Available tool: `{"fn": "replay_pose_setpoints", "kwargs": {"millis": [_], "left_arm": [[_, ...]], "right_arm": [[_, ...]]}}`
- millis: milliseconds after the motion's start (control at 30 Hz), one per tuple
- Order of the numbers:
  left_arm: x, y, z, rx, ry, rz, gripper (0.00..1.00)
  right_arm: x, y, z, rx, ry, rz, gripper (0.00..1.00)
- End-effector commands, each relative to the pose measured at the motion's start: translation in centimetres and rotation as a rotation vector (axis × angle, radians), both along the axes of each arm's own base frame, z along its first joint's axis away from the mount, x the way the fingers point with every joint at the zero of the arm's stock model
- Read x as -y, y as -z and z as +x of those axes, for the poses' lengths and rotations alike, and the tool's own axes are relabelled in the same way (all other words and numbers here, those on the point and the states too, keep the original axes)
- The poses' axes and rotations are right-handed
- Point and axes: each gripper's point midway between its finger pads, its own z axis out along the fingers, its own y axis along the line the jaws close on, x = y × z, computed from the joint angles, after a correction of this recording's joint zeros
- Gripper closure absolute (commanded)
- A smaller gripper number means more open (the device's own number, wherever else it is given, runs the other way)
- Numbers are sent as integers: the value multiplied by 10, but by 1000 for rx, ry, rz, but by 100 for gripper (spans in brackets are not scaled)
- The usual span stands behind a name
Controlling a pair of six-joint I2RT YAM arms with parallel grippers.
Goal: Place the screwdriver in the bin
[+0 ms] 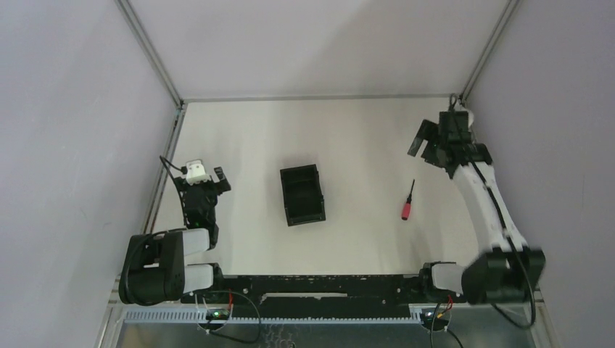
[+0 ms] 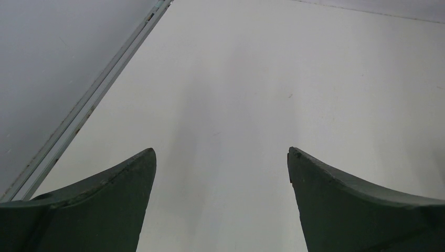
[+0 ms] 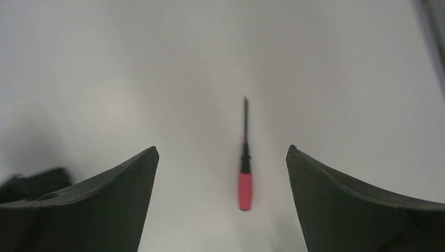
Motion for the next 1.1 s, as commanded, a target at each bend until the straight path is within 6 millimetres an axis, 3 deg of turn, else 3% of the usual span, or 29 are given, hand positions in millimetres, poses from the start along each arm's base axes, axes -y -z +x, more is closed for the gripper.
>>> {"fn": "replay_pose_setpoints", "kwargs": {"millis": [0,100,233,400,533,600,633,667,700,1067], "left_arm": [[-2,-30,11,88,-6,22,0],[-1,-31,11,89,-5,22,0],[-2,-30,11,88,-5,22,0],[-2,-31,11,90,-5,22,0],[-1,-30,11,88,-5,22,0],[-1,-31,11,88,-5,23,0],[-2,-31,11,89,-5,22,0],[-1,-31,11,90,-4,22,0],[-2,-31,11,90,-5,23,0],[-2,-31,11,89,-6,22,0]], "right_arm": [[-3,101,-29,-414,-84,12,1],[-15,153,-34,-536,-131,69,10],[-23,195,-46,-638,-152,116,20],[-21,224,-58,-718,-149,114,30],[-19,237,-57,-742,-149,99,54],[-18,239,-56,-751,-153,92,61],[-14,239,-56,-757,-146,72,68],[-11,238,-56,-764,-142,54,88],[-9,234,-55,-770,-137,44,100],[-11,125,-46,-615,-140,-1,100]]}}
